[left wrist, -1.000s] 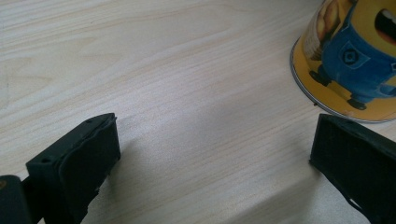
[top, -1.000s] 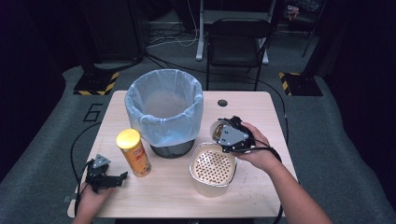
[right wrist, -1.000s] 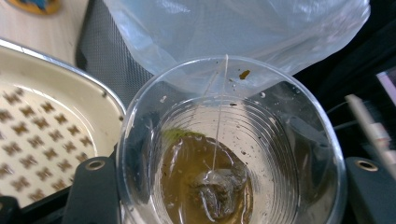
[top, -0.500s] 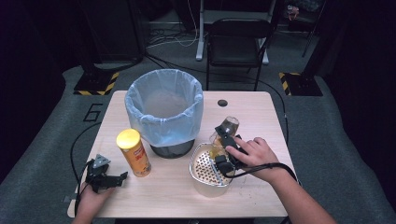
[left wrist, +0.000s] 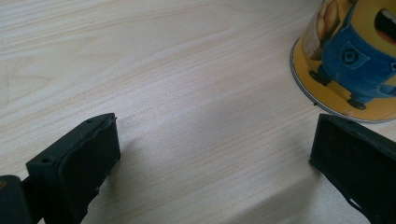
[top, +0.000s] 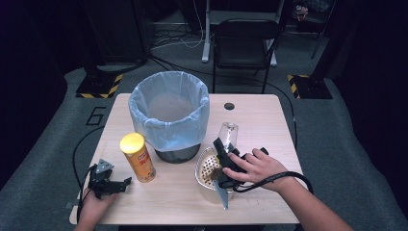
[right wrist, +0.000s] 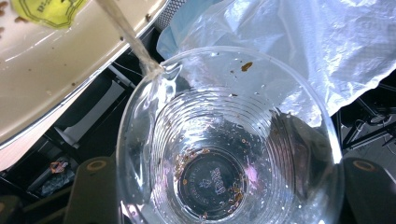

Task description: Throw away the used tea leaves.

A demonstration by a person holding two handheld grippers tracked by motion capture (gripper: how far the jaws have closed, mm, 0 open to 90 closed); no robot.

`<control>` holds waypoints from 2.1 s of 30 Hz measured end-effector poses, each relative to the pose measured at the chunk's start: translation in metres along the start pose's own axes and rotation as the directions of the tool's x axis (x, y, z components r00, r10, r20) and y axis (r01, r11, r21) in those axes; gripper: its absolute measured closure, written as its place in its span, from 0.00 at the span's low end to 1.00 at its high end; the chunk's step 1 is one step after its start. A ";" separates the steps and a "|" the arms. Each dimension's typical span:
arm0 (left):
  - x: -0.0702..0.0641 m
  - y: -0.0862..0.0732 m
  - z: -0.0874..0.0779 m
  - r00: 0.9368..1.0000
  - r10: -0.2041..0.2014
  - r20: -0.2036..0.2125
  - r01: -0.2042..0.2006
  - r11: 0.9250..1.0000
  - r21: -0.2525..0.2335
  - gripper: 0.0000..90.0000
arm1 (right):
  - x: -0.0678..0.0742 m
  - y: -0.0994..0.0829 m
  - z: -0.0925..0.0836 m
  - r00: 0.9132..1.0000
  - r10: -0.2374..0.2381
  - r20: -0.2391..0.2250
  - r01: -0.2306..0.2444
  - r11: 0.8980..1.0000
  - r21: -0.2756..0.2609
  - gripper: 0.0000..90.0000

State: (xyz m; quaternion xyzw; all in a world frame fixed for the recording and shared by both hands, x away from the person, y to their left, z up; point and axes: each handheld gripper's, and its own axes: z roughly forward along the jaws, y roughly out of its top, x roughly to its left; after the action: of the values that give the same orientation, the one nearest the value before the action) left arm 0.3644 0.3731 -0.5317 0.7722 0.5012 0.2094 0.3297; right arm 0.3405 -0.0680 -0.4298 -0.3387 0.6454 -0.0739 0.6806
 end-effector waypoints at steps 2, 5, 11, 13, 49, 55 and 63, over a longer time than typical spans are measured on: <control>0.000 0.000 0.000 1.000 0.000 0.000 0.000 1.000 -0.001 0.01 | -0.001 0.001 -0.001 1.000 0.012 0.003 -0.012 1.000 -0.008 0.39; 0.000 0.000 0.000 1.000 0.000 0.001 0.000 1.000 0.001 0.01 | 0.000 0.002 -0.002 0.999 0.032 -0.001 -0.032 0.999 -0.021 0.39; 0.000 0.000 0.000 1.000 0.000 0.000 0.000 1.000 0.000 0.01 | 0.001 0.003 -0.002 0.999 0.041 -0.014 -0.042 0.999 -0.015 0.39; 0.000 0.000 0.000 1.000 0.001 0.000 -0.001 1.000 -0.001 0.01 | 0.000 0.002 -0.002 0.999 0.035 -0.019 -0.036 0.999 -0.017 0.38; 0.000 0.000 0.000 1.000 0.001 0.000 -0.001 1.000 -0.001 0.01 | -0.015 -0.006 -0.004 0.998 -0.032 -0.062 0.029 0.999 -0.044 0.38; 0.000 0.000 0.000 1.000 0.000 0.000 0.000 1.000 -0.001 0.01 | -0.019 -0.011 -0.005 0.997 0.046 -0.059 -0.048 0.998 -0.031 0.38; 0.000 0.000 0.000 1.000 0.000 0.000 0.000 1.000 0.000 0.01 | -0.025 -0.021 -0.006 0.902 0.432 -0.015 -0.432 0.900 -0.058 0.38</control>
State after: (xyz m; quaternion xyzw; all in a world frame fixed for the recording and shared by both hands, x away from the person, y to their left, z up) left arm 0.3644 0.3731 -0.5317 0.7721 0.5013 0.2093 0.3298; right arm 0.3380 -0.0724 -0.3969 -0.2076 0.7070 0.0978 0.6690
